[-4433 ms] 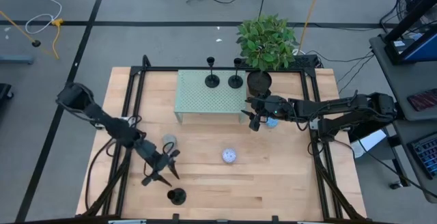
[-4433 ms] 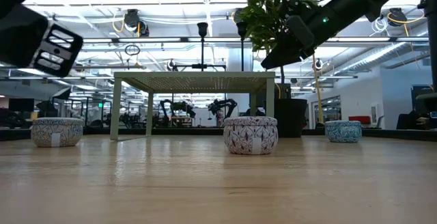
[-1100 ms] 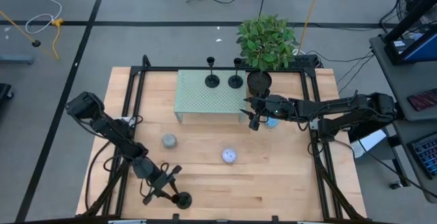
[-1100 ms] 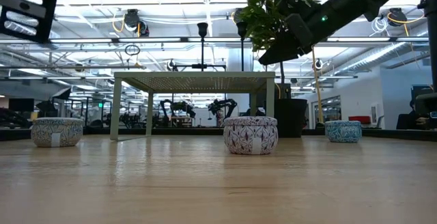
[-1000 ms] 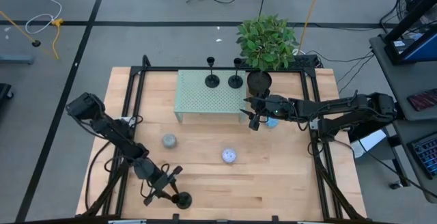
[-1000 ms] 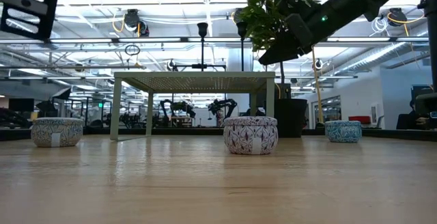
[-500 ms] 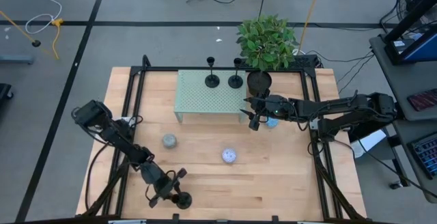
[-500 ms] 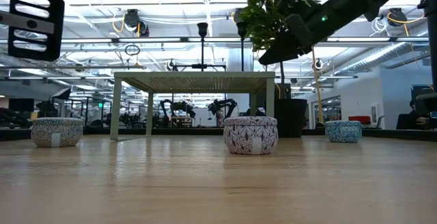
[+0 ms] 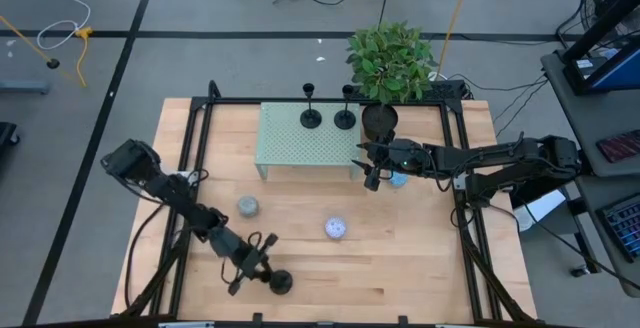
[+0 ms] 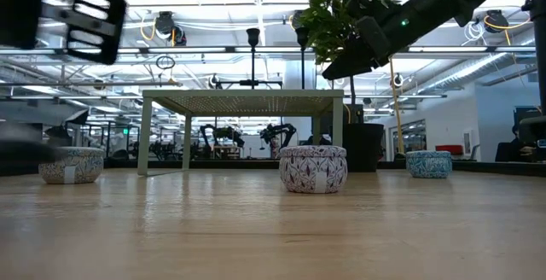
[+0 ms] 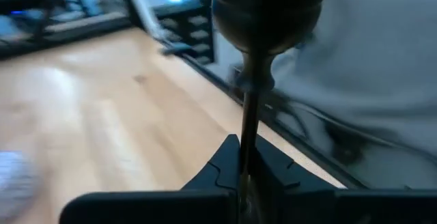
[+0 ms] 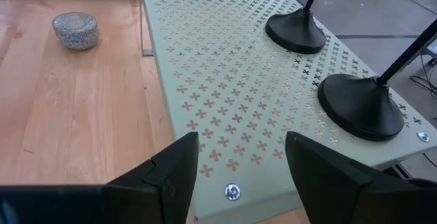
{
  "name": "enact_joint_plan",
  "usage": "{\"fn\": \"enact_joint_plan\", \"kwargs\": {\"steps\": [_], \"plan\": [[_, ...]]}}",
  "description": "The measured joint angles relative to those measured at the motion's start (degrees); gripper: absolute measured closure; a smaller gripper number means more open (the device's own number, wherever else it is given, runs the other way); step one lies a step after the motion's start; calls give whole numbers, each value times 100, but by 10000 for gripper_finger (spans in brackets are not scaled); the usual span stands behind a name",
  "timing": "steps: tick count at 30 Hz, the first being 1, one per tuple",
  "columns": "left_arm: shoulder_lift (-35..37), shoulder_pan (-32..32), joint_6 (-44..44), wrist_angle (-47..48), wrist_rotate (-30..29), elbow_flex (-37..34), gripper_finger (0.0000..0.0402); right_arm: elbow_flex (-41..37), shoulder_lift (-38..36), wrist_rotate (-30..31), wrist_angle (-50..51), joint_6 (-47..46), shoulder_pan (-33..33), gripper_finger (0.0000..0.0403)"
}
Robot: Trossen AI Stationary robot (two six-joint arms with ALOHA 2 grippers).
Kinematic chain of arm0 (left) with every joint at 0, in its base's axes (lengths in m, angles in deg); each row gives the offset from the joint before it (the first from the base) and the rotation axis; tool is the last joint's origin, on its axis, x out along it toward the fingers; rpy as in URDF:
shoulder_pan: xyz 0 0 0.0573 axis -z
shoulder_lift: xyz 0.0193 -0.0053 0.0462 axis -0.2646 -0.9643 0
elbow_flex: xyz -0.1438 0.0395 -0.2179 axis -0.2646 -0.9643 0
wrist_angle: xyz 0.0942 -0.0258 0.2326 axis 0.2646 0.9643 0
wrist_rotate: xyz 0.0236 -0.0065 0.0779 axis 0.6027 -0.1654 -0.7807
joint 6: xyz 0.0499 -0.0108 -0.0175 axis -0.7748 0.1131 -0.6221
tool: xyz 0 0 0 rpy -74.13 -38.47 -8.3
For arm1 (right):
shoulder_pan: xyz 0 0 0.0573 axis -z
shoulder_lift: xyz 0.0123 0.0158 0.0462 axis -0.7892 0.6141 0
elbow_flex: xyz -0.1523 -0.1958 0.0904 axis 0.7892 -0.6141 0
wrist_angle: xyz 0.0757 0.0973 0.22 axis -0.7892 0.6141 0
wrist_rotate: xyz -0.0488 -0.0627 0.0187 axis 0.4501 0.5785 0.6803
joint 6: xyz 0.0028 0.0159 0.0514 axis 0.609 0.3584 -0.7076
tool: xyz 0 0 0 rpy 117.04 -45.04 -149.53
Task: Pick & Place candle stick holders
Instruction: Put the black candle holder on the shelf aligned with the other black candle holders
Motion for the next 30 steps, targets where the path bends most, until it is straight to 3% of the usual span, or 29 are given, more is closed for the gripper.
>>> {"fn": "enact_joint_plan", "kwargs": {"steps": [8,14,16,19,23,30], "plan": [[1319,-816,-277,299,-458,0,387,0,0,2,-2,0,0,190],[2616,-1612,24,1458,-2150,0,383,0,0,2,-2,-17,0,190],[2969,-1942,219,1867,-2393,0,386,0,0,4,-2,-17,1,190],[3392,-2423,472,1977,-2250,0,387,0,0,4,-2,-17,1,190],[3800,-2948,-6,2127,-2127,82,387,0,0,4,-2,-17,0,190],[3865,-4334,-147,3840,-2359,840,387,0,0,5,5,-11,0,190]]}}
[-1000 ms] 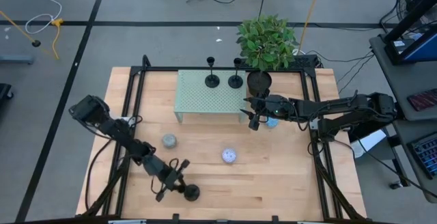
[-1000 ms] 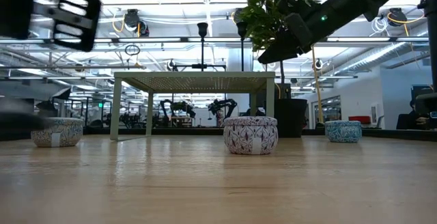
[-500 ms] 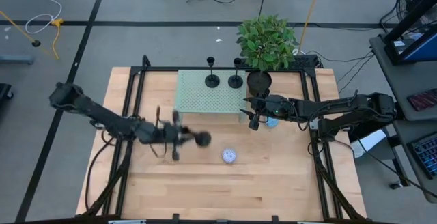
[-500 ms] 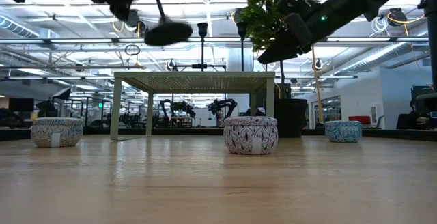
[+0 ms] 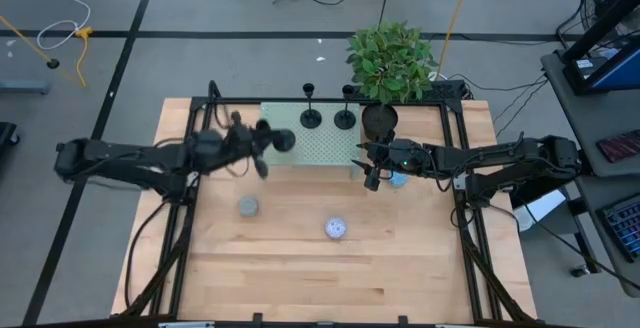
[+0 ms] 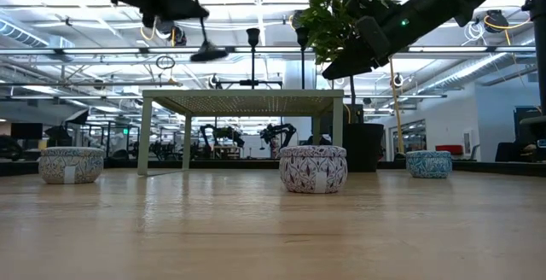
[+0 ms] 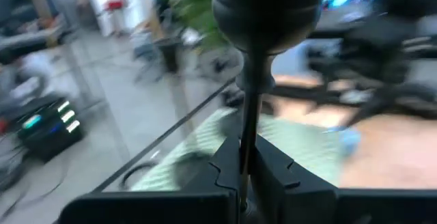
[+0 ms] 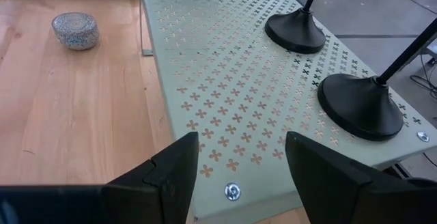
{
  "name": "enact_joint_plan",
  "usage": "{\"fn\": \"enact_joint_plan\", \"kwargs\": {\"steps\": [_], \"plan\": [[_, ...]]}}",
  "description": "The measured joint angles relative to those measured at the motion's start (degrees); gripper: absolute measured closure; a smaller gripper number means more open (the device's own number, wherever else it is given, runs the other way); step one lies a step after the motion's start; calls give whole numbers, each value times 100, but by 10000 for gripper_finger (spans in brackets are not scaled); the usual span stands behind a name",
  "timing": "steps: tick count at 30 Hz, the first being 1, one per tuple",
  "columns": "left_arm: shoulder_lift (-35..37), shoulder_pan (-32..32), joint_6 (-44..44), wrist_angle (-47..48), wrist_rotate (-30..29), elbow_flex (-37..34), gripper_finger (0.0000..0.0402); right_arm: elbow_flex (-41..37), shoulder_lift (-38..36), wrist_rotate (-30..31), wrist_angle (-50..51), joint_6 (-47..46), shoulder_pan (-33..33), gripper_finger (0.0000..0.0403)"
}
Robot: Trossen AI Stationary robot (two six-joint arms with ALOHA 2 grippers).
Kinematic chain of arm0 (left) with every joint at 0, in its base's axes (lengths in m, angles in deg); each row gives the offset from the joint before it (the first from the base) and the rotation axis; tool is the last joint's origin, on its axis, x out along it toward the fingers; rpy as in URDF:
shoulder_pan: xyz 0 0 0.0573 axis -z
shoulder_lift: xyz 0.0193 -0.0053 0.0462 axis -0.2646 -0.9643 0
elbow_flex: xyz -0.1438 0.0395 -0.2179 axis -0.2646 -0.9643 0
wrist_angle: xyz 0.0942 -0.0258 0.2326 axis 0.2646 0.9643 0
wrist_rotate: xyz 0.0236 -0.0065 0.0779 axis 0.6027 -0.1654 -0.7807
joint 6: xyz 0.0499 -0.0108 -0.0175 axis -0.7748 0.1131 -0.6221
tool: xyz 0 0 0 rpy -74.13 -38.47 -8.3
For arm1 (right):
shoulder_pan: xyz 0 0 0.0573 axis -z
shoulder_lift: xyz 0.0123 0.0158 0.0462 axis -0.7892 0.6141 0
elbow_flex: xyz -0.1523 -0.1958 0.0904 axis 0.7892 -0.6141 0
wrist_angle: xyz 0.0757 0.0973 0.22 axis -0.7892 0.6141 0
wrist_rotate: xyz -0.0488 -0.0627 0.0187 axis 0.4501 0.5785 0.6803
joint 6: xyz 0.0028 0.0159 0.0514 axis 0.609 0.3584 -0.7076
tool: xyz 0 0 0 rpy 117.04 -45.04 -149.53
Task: Pick & Place candle stick holders
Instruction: Put the black candle holder on the shelf aligned with the other black candle holders
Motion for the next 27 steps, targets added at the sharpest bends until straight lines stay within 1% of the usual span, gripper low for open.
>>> {"fn": "enact_joint_plan", "kwargs": {"steps": [2,4,7,12,17,27], "plan": [[-108,-411,126,362,114,250,387,0,0,3,17,-5,1,190],[-109,-784,267,696,303,323,387,0,0,1,17,-7,1,190],[-289,-1261,348,680,774,364,387,0,0,1,20,-7,-1,190],[-684,-1886,344,666,1267,353,386,-2,0,1,19,-9,-1,190],[-1006,-2220,341,589,1310,351,386,0,0,1,22,-9,-1,190],[-1087,-2466,235,531,1301,351,385,-82,0,0,-34,-13,0,190]]}}
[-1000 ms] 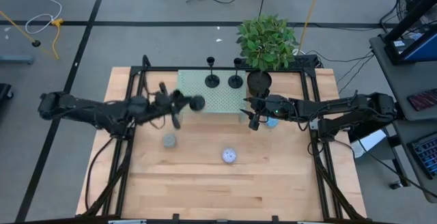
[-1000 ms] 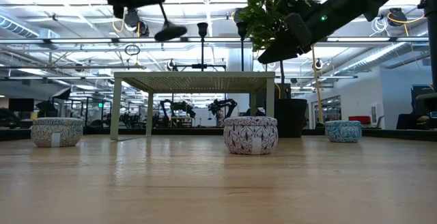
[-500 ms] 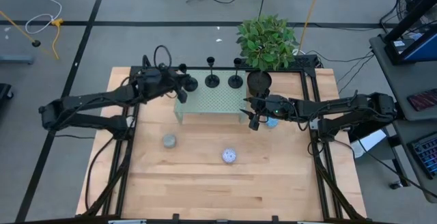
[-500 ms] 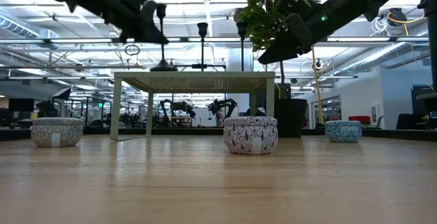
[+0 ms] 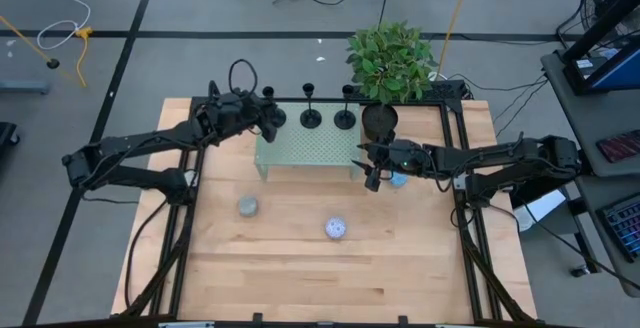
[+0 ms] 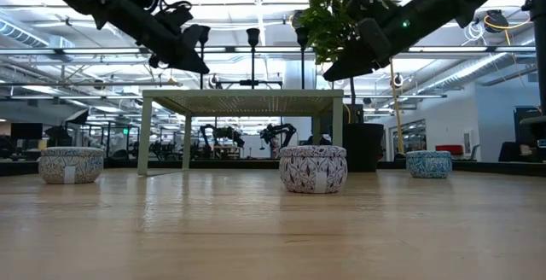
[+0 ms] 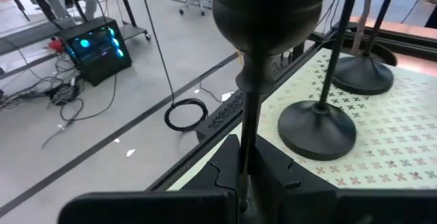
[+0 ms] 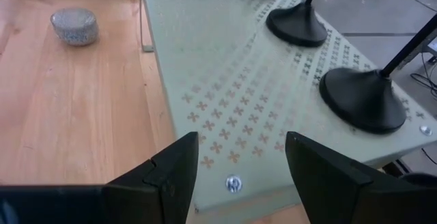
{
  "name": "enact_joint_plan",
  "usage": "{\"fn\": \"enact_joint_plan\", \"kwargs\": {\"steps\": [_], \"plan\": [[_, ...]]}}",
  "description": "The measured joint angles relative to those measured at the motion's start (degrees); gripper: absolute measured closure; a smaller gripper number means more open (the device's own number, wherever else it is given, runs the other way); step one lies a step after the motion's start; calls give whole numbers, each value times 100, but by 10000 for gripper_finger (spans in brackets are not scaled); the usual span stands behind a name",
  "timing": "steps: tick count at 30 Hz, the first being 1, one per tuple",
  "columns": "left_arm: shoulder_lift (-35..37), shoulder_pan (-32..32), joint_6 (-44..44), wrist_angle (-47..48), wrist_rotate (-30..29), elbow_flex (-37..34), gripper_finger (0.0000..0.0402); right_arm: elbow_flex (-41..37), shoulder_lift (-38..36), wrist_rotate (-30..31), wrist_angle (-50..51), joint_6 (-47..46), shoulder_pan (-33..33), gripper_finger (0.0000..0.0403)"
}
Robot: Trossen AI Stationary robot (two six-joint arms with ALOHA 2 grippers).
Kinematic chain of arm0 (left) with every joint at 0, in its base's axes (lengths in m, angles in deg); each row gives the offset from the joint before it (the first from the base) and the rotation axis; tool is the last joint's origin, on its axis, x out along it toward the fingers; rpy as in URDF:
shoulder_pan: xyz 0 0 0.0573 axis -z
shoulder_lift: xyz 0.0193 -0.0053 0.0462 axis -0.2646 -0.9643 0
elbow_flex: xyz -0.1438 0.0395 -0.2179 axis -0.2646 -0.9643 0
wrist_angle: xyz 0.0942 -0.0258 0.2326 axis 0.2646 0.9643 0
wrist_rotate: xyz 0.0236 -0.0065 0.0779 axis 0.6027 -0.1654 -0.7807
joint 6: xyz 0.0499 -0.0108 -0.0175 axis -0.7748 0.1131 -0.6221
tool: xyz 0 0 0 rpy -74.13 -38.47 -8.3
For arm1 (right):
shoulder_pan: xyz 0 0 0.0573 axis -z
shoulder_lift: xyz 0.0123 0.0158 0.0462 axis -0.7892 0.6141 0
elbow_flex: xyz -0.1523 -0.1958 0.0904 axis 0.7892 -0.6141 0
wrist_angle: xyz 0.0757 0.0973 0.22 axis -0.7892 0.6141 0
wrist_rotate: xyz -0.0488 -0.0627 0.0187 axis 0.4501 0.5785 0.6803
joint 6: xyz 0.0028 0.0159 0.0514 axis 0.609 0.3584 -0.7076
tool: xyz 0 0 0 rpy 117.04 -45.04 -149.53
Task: Pick & Place candle stick holders
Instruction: Put the black candle holder on the shelf aligned with the other black candle holders
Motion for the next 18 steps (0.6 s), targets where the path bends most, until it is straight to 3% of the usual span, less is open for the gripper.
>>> {"fn": "enact_joint_plan", "kwargs": {"steps": [12,18], "plan": [[2,-3,-7,44,-5,0,331,-703,0,-6,-1493,205,1,190],[12,-3,-28,59,-6,0,305,-703,0,-881,-1494,219,1,190]]}}
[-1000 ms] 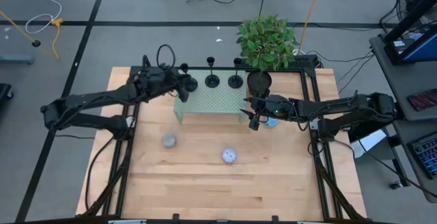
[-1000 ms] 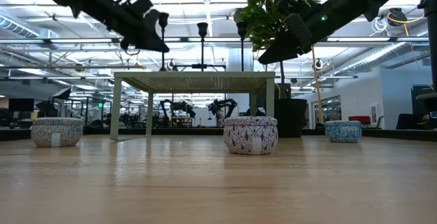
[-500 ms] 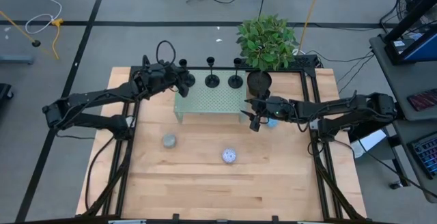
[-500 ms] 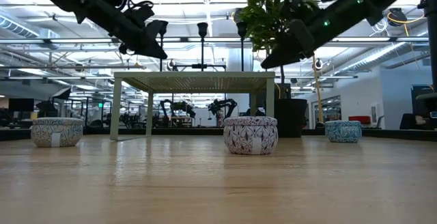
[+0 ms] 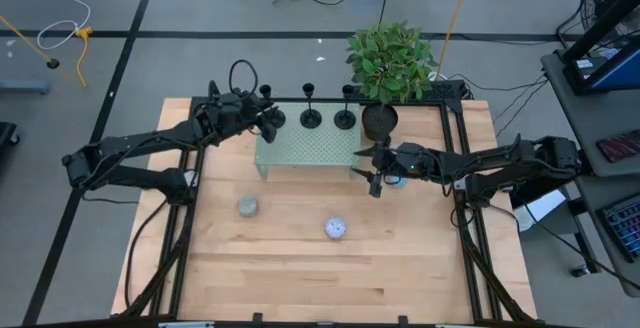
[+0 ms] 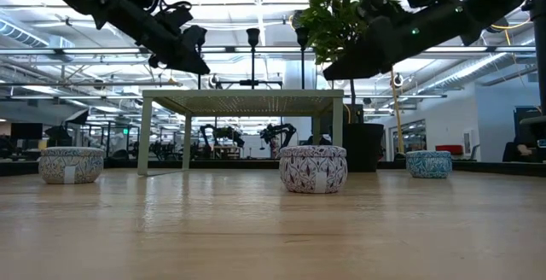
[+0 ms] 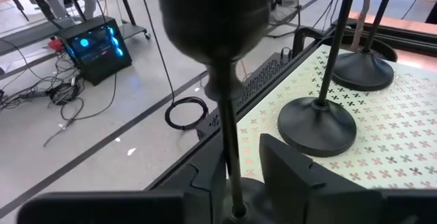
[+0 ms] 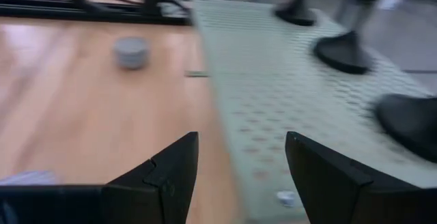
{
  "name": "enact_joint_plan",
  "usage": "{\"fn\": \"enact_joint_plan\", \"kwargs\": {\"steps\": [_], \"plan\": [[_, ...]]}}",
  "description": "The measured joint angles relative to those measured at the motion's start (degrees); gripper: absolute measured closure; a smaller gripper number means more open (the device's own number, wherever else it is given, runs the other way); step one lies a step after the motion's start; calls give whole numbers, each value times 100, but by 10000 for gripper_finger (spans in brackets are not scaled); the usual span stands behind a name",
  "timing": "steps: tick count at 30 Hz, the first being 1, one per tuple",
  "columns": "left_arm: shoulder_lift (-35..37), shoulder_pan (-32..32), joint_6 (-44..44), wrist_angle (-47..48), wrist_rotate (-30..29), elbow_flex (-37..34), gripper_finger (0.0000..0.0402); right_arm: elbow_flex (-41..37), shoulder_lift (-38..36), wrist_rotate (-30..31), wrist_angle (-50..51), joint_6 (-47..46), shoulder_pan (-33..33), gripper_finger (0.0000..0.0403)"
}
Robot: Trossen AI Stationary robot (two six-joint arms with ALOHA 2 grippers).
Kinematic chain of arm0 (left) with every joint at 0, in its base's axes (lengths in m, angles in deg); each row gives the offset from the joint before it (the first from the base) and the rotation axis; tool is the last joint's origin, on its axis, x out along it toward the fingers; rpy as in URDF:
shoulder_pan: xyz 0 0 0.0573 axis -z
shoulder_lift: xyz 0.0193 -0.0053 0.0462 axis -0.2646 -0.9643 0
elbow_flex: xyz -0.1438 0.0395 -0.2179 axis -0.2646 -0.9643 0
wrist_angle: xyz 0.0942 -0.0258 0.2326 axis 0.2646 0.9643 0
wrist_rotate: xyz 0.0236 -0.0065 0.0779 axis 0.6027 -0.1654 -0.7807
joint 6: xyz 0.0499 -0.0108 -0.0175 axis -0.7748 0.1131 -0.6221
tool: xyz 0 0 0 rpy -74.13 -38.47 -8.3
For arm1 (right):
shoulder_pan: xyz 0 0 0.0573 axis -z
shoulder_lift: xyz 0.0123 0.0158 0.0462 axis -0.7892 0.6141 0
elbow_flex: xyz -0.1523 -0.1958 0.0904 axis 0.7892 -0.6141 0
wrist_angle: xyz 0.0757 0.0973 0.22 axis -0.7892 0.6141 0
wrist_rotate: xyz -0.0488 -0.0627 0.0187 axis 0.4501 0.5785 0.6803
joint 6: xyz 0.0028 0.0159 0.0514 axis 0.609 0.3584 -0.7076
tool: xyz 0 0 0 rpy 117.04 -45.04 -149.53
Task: Pick & Place candle stick holders
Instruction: Put the black candle holder on the shelf aligned with the other black candle holders, then put the blue scented candle on the shelf
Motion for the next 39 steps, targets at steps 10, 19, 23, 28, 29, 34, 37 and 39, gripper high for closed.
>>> {"fn": "enact_joint_plan", "kwargs": {"steps": [10,19,23,28,29,34,37,39], "plan": [[39,0,-13,595,-8,0,237,0,41,-941,-80,233,-135,187],[431,142,-322,1386,-13,-9,183,-2,50,-923,-224,840,-628,149],[890,357,-280,1708,6,-9,177,-2,50,-922,-233,878,-722,139],[1389,733,-24,2289,432,-9,177,-2,57,-921,-236,852,-726,140],[1459,822,96,2458,543,-9,176,-2,57,-919,-238,854,-726,142],[1591,1377,479,3115,574,-9,176,-2,57,-921,-231,854,-726,146],[1588,1704,487,3274,424,-9,176,-2,59,-921,-229,854,-726,146],[1625,1886,539,3330,415,-9,176,-2,59,-921,-229,848,-726,146]]}}
